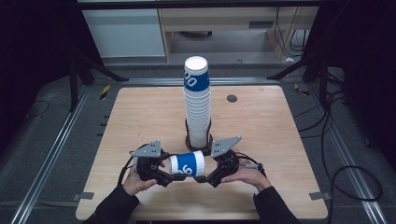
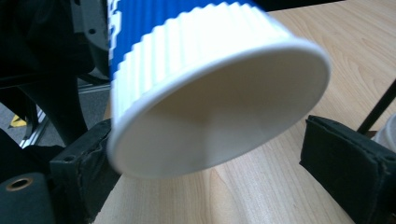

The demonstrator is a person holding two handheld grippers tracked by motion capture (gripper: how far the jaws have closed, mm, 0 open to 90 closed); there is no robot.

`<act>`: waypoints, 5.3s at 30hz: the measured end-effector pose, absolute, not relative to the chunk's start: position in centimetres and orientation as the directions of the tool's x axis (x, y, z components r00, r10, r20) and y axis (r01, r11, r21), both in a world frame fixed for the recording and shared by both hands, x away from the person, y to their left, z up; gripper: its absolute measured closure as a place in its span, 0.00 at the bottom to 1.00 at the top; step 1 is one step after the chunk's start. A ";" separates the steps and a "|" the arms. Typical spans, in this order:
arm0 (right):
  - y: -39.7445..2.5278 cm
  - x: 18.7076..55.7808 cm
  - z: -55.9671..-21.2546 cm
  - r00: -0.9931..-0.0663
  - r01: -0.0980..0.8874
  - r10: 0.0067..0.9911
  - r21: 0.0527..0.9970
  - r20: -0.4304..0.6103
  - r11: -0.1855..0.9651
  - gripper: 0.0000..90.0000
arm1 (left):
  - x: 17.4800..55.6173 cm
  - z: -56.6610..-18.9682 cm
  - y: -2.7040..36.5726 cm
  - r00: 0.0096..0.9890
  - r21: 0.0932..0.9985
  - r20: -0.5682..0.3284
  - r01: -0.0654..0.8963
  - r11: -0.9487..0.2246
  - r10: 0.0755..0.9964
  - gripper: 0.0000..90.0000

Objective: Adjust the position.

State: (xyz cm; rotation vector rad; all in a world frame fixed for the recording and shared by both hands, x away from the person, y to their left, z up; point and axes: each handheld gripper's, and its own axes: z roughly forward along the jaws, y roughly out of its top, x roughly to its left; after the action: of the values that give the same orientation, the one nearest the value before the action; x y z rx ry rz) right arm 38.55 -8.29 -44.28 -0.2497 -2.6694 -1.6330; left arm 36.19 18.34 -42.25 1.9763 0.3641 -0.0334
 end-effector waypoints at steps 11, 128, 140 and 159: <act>-7.7 38.2 -44.6 -0.992 0.122 0.068 0.888 0.103 0.444 0.15 | 36.1 -42.4 18.0 0.957 0.875 -0.201 0.271 -0.402 0.208 0.28; -8.1 38.4 -43.7 -0.985 0.173 0.085 0.889 0.151 0.424 0.18 | 36.6 -43.6 17.6 0.968 0.799 -0.157 0.240 -0.551 0.194 0.25; -7.1 38.1 -44.5 -0.992 0.119 0.098 0.814 0.076 0.569 0.17 | 36.6 -44.6 16.4 0.972 0.670 -0.108 0.225 -0.707 0.208 0.20; -6.0 37.6 -44.9 -0.996 0.087 0.063 0.790 0.061 0.607 0.15 | 36.2 -45.4 15.3 0.978 0.624 -0.103 0.206 -0.754 0.183 0.31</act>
State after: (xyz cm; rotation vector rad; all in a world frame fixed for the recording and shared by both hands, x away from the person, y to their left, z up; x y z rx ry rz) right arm 37.55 -5.98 -44.85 -0.1300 -2.7919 -1.3738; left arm 36.24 15.32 -45.42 2.4430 0.2708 -0.0461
